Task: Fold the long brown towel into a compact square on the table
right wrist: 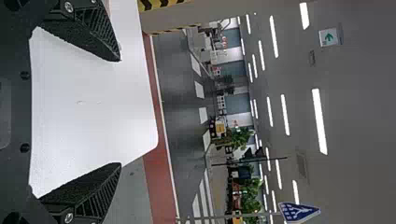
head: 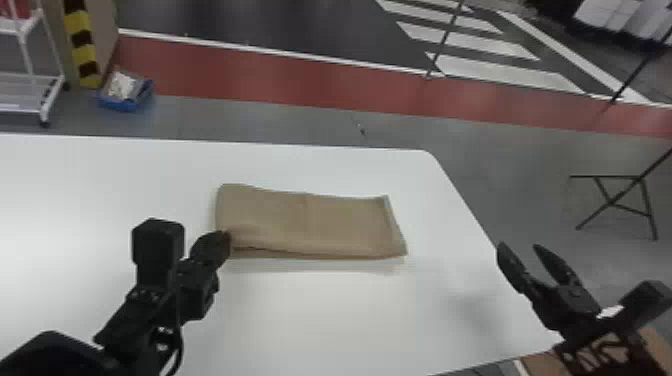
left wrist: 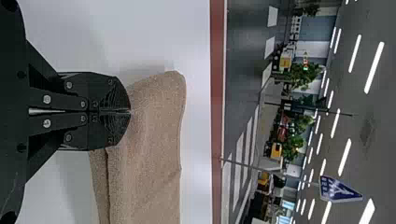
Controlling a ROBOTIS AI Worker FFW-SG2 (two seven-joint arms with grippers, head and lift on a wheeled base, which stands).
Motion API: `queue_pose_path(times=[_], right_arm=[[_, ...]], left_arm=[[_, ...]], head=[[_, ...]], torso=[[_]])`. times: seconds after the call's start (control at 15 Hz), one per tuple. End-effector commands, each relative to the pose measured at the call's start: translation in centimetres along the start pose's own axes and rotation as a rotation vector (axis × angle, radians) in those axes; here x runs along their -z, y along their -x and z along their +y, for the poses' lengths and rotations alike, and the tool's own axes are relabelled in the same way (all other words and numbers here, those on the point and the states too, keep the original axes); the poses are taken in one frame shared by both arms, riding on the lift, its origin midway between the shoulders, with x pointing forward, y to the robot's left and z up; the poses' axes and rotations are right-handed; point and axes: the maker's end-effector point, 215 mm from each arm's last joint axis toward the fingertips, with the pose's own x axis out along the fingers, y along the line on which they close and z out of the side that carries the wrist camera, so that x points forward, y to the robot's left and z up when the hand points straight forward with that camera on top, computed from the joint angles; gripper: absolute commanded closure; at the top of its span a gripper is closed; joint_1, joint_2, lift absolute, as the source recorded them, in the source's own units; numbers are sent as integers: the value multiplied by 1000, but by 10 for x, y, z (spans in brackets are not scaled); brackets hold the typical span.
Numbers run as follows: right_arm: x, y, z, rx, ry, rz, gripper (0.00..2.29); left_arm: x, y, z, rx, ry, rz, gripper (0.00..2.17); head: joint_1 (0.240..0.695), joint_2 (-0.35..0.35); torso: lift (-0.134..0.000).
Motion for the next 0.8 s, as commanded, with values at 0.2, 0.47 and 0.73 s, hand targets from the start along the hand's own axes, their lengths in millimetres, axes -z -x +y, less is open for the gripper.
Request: queue_pose_path(times=[0.2, 0.47, 0.73], right_arm=[[4, -14, 19, -25, 2, 8, 87], [-3, -28, 36, -54, 1, 2, 87], [-1, -39, 49, -72, 3, 15, 87]], left_arm=[[11, 40, 32, -57, -19, 17, 1379], [20, 60, 48, -85, -52, 33, 1379], [19, 65, 70, -131, -63, 31, 1379]], head=[[695, -350], [695, -350], [695, -350]], torso=[[-124], [-124], [-124]])
